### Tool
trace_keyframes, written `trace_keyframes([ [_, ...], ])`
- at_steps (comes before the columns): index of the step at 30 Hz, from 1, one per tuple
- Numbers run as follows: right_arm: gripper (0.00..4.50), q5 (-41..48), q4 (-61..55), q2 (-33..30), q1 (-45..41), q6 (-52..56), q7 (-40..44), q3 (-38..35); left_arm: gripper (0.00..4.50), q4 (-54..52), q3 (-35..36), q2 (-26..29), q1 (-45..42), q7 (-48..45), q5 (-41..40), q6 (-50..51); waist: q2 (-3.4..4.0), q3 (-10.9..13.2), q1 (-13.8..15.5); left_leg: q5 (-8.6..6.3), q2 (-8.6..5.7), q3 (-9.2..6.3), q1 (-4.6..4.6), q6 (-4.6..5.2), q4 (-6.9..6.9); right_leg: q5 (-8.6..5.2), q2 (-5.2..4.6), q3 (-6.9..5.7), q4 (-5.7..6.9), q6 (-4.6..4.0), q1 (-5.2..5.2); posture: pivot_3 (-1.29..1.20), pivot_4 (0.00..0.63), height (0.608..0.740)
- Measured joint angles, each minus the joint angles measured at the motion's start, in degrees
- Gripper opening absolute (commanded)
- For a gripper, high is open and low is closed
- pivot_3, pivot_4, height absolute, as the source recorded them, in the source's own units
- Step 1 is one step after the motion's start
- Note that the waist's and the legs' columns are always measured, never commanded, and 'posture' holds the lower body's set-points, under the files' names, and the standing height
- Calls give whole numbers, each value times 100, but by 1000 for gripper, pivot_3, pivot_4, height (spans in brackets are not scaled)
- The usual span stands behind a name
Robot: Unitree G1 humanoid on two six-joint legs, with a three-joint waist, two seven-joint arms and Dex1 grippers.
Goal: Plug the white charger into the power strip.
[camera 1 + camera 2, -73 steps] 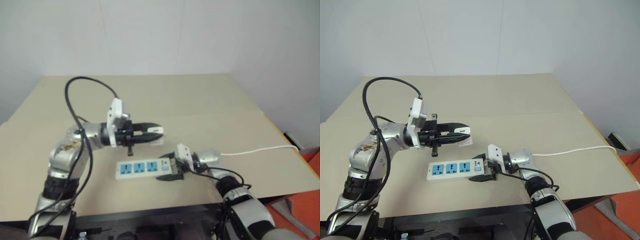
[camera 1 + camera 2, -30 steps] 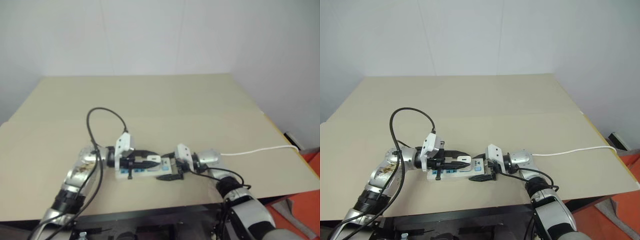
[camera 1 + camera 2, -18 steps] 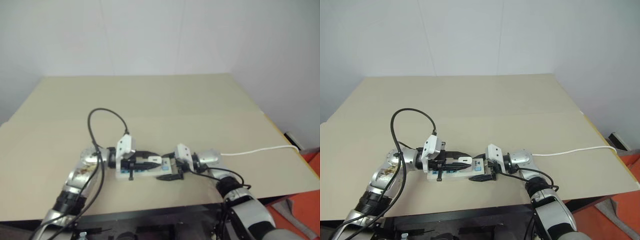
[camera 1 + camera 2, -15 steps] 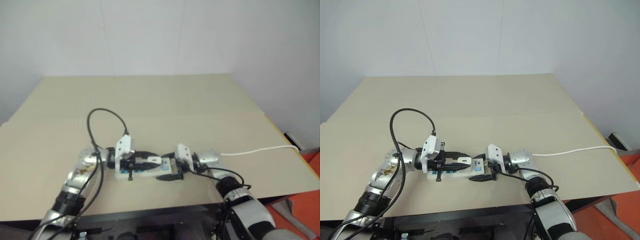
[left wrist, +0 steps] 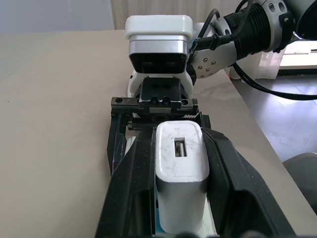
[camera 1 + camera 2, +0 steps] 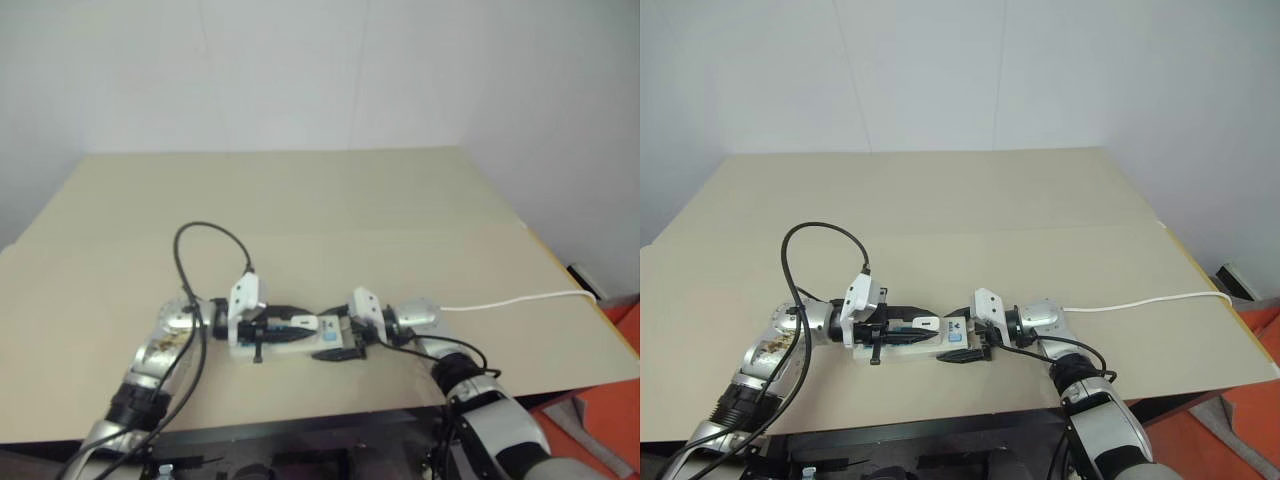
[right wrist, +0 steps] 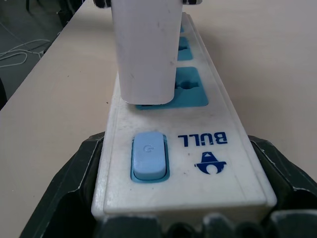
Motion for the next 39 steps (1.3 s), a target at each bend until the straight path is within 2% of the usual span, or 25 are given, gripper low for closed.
trace_keyframes([
  [18, 3430, 0, 31, 1, 0, 8, -51, 59, 1015, 247, -104, 17, 101, 8, 15, -419, 19, -28, 8, 0, 1, 1, 21, 0, -24, -20, 0, 2, 0, 13, 7, 0, 150, 740],
  [20, 3430, 0, 30, 1, 0, 8, -54, 64, 1756, 239, -114, 36, 87, -5, 6, -375, 19, -28, 7, 0, 1, 1, 22, 0, -26, -21, 0, 2, 0, 14, 7, 0, 150, 740],
  [22, 3430, 1, 6, 5, -2, 7, -66, 75, 2298, 399, -203, 228, 139, -64, 122, -50, 26, -27, -6, 0, -2, 4, 22, 0, -31, -23, 2, 9, 1, 16, 1, 0, 150, 740],
  [29, 3430, 5, 28, -19, -1, 12, -59, 53, 4469, 417, -128, 186, 86, -34, 69, 245, 23, -28, 38, 0, -1, 2, 21, 0, -32, -25, 0, 7, -3, 17, 3, 0, 150, 740],
  [35, 3430, 5, 17, -4, -5, 11, -63, 54, 4469, 396, -120, 341, -33, -163, 55, 295, 19, -26, 27, 1, 0, 3, 16, 0, -32, -24, 2, 7, -2, 16, -5, 0, 150, 740],
  [39, 3430, 5, -31, 7, 12, 12, -68, 55, 4469, 109, 399, 1376, -660, -960, -431, 562, 11, -19, 10, 1, 4, -1, 7, 0, -36, -27, 6, 1, -6, 12, -13, 0, 150, 740],
])
